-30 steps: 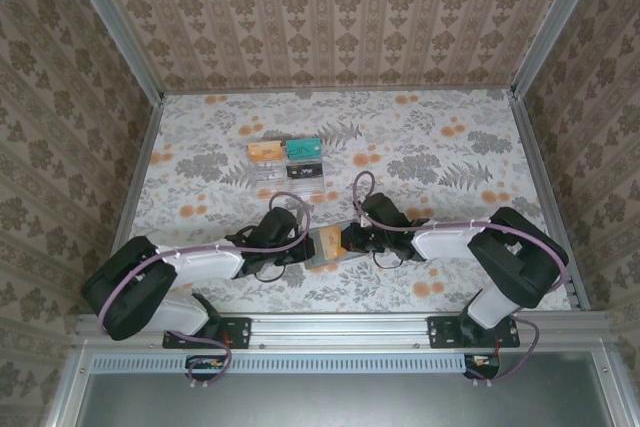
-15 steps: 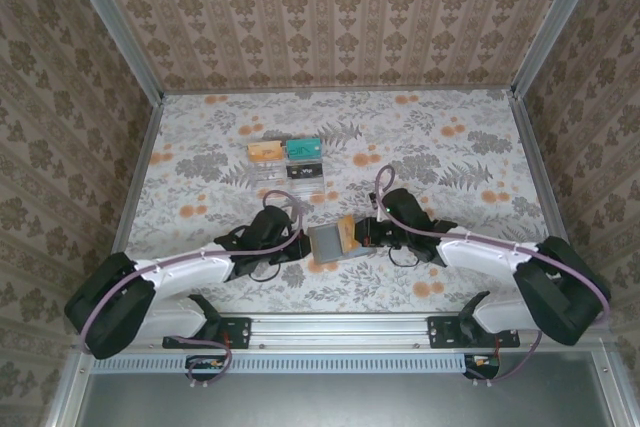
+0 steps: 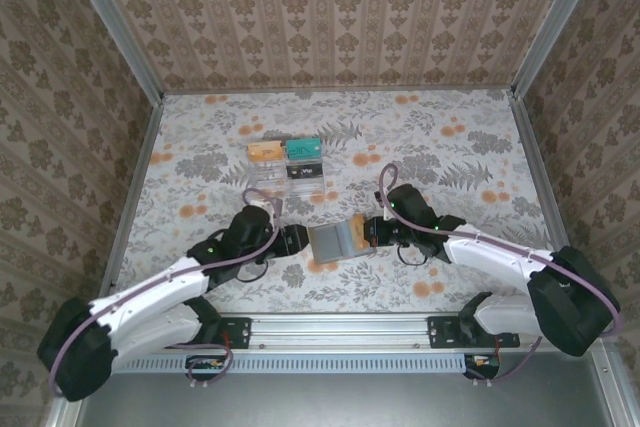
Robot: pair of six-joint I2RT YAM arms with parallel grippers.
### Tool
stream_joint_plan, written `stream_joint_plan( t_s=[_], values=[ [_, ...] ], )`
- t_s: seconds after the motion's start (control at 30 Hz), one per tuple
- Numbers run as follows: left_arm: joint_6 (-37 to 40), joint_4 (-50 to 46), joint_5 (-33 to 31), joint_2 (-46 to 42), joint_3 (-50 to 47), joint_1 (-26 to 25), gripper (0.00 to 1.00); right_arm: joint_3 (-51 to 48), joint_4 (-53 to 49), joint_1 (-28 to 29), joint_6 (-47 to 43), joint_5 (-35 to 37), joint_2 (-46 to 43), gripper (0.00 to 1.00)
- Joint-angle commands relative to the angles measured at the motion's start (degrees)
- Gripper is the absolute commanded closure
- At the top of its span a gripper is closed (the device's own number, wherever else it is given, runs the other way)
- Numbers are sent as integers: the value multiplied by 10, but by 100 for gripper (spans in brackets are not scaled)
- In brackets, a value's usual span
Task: Take the credit cards out of the card holder
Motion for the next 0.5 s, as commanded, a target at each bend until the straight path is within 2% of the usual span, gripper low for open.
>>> stream_joint_plan(
  t_s=[0.0, 0.03, 0.07, 0.27, 0.47],
  values=[
    [9, -94, -49, -74, 10, 16, 13, 68, -53, 14, -66, 29, -21, 100],
    [7, -118, -60, -101, 11, 23, 3, 87, -65, 23, -85, 39, -19, 100],
    [8, -137, -70, -128, 11, 29, 0, 107, -74, 30, -106, 49, -14, 100],
    [-2, -223, -105, -263, 2, 69, 0, 227, -97, 70, -244, 110, 51, 100],
    [-9, -257, -111, -337, -11, 84, 0, 355, -91, 106, -405, 150, 163, 100]
  ],
)
